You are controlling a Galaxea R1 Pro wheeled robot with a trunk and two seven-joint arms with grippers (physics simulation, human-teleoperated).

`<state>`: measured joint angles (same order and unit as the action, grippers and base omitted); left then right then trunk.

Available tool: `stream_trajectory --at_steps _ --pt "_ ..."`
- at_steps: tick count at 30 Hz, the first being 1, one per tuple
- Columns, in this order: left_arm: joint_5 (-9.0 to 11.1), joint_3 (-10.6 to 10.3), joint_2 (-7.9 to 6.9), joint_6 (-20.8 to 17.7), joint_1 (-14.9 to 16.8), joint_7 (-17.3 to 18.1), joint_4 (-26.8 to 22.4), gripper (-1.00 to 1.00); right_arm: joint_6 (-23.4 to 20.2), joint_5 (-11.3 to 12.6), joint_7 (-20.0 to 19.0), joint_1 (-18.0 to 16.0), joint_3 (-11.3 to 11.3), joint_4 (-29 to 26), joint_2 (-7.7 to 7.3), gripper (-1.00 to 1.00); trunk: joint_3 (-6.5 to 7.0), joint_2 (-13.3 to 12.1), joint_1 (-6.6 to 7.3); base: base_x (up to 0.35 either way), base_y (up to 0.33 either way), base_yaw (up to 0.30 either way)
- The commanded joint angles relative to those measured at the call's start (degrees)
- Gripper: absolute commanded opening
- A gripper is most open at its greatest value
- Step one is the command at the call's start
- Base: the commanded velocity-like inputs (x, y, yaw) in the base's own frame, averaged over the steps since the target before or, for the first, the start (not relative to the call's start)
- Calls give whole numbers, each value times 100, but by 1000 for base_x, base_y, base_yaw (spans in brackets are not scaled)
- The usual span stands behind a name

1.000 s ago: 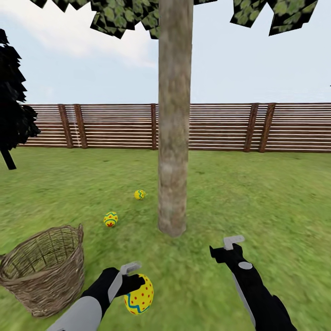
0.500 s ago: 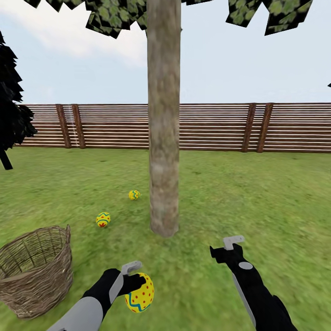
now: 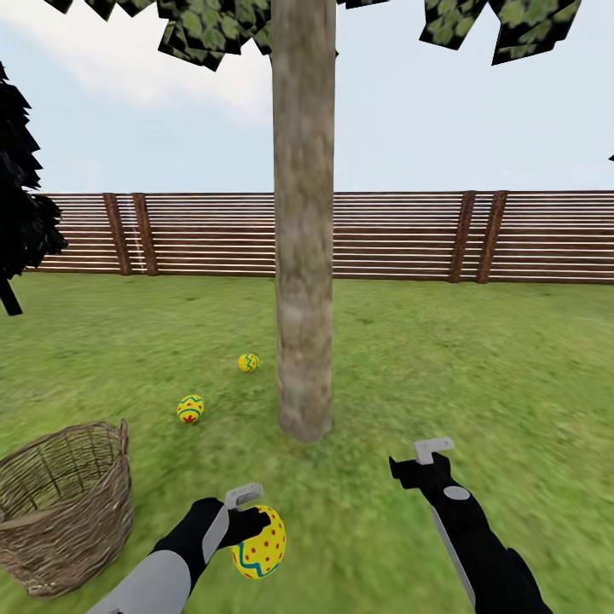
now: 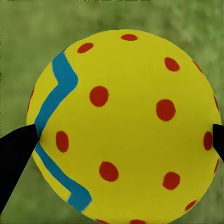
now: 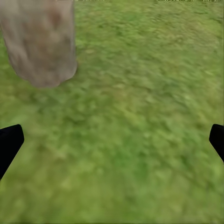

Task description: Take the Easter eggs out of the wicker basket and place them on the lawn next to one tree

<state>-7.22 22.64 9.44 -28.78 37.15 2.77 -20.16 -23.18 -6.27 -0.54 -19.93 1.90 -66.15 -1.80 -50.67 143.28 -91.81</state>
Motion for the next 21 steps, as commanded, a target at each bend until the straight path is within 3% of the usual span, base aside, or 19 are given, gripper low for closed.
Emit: stream_trajectory --at_steps 1,21 --pt "-59 48 6 -23 2 30 -14 -100 -38 -59 -5 -3 12 -16 -3 100 -6 3 0 208 0 0" --pt "-69 48 14 -14 2 29 -5 -100 -38 -71 19 -3 12 -30 -1 100 -6 3 0 323 0 0"
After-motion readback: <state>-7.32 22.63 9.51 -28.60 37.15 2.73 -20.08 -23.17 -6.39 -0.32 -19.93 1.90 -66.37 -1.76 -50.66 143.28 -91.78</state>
